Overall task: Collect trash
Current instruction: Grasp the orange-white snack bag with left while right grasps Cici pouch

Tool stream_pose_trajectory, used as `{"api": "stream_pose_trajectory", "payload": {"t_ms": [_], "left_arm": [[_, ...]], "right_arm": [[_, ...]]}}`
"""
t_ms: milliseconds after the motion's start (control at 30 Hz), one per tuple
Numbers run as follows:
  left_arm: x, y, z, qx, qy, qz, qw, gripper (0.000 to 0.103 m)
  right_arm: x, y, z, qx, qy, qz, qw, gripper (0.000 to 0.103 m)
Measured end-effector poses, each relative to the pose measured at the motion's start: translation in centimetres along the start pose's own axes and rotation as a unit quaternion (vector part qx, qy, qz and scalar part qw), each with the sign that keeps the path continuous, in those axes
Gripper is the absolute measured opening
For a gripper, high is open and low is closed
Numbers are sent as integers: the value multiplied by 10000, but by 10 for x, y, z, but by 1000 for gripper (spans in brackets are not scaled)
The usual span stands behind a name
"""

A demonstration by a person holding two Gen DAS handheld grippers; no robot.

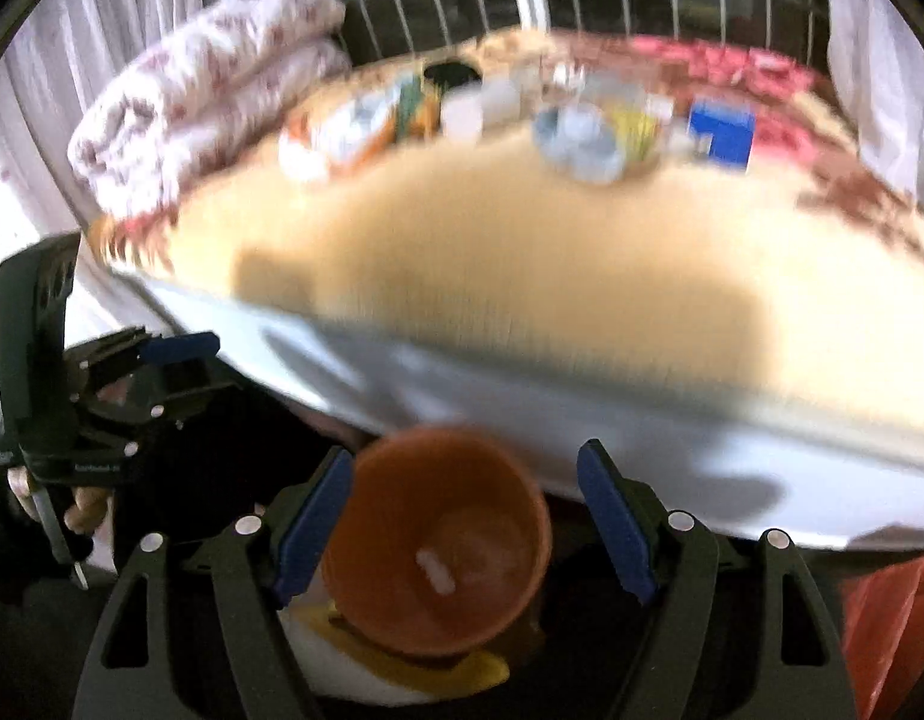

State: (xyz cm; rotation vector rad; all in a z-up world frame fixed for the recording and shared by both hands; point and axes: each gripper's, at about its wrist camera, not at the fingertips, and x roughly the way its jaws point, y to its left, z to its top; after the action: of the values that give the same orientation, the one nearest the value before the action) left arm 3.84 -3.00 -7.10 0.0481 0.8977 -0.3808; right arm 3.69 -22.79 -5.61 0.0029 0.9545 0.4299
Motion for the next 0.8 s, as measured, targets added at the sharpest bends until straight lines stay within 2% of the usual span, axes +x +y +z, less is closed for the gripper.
{"api": "stream_pose_trajectory", "payload": {"t_ms": [133, 233, 300, 333, 500, 567, 800], "left_arm": [[-5, 13, 38, -99, -314, 333, 9989, 76], [2, 29, 69, -181, -471, 673, 9965, 76], [8, 40, 90, -273, -503, 844, 9948, 76], [6, 56, 95, -320, -504, 863, 9945, 76], [20, 76, 122, -414, -461, 946, 9936, 77], [26, 78, 129, -404, -431, 930, 9939, 80], [41, 84, 138, -455, -257, 869, 9948, 81]], "right_arm": [[-4, -16, 43, 243, -429, -58, 9988, 76], [-1, -30, 74, 512, -575, -203, 9968, 77], [4, -40, 91, 759, -600, -154, 9952, 77], [8, -47, 102, 935, -585, -112, 9938, 78], [37, -74, 140, 1545, -425, -121, 9870, 81], [47, -83, 147, 1712, -334, -148, 9846, 81], [99, -107, 166, 2269, 331, 1, 9734, 82]]}}
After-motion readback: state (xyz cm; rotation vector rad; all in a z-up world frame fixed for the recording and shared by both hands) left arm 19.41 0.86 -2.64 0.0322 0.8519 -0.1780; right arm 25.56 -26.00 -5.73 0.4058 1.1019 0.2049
